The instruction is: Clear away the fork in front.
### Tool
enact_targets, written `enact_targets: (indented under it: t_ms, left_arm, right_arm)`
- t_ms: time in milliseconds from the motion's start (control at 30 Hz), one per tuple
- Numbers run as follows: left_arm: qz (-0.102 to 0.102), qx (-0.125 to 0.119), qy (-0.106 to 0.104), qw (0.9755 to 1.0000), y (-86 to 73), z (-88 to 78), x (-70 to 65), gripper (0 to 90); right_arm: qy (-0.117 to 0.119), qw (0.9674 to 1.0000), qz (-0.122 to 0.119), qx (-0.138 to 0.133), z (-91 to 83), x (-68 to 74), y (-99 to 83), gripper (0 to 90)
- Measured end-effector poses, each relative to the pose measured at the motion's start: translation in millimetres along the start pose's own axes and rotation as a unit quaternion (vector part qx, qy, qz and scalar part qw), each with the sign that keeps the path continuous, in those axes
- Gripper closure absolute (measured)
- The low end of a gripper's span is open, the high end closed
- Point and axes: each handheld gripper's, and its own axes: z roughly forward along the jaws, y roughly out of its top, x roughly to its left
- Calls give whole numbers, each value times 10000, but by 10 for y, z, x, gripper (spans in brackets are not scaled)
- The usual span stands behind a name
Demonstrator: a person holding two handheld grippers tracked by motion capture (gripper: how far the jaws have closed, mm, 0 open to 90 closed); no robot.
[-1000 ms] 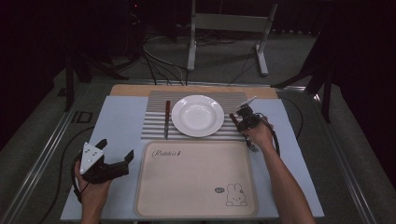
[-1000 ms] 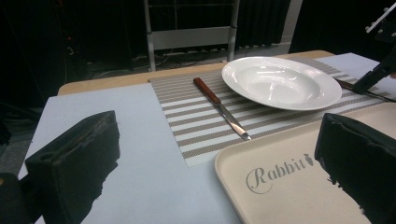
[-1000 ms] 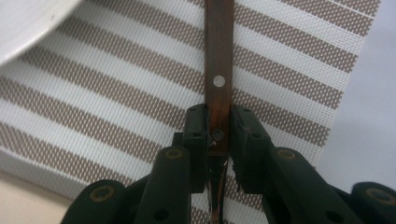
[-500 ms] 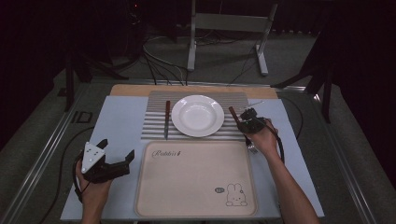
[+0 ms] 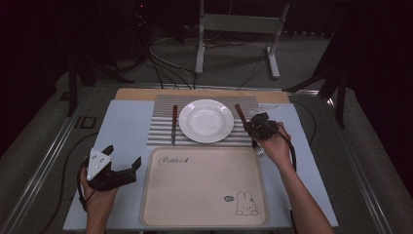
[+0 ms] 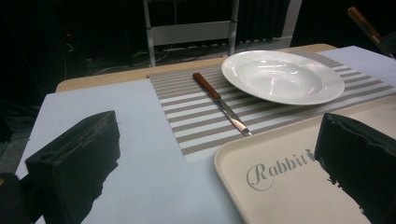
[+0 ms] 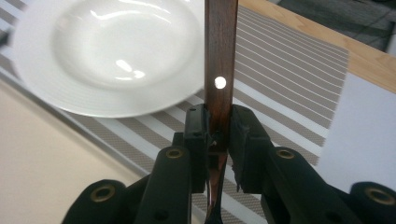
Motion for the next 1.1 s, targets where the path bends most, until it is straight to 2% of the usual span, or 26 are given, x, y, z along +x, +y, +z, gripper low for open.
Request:
enact_targets:
  t_ms: [100,233,267,333,400,567,700,800,933,1033,1067,1100]
  left_arm:
    - [-13,4,-2,10000,5,3,-3,8]
    - [-38,28,-18,10000,15,7,-20,8]
    - [-22,38,-24,10000,25,9,-37,8]
    - [9,52,-45,10000,42,19,-58,8]
    - [4,64,-62,10000,66,37,-78,8]
    - [-89,123,-216,9997,188,71,-142,9]
    - [-71,188,-284,9994,252,95,-181,18]
    - [-160,222,-437,9987,313,149,-235,18]
    - [-154,254,-496,9983,360,205,-293,18]
    - [-108,294,-580,9978,414,264,-363,19]
    - [-99,327,-633,9974,448,309,-418,19]
    - [-99,327,-633,9974,448,309,-418,19]
  right_arm:
    - [136,9998,82,-133,-51,52,5,778]
    - [221,9994,56,-244,-101,136,-2,777]
    - [344,9987,101,-367,-153,220,-18,777]
    - [383,9984,101,-401,-168,241,-25,777]
    - [475,9977,66,-483,-221,334,-48,777]
    - [630,9960,54,-638,-300,449,-72,777]
    - [667,9948,54,-772,-361,507,-75,777]
    - [718,9937,78,-853,-403,546,-77,777]
    - [759,9929,65,-917,-433,591,-88,777]
    - [826,9918,85,-967,-441,662,-117,777]
    - [794,9919,4,-988,-435,733,-143,777]
    - [794,9919,4,-988,-435,733,-143,777]
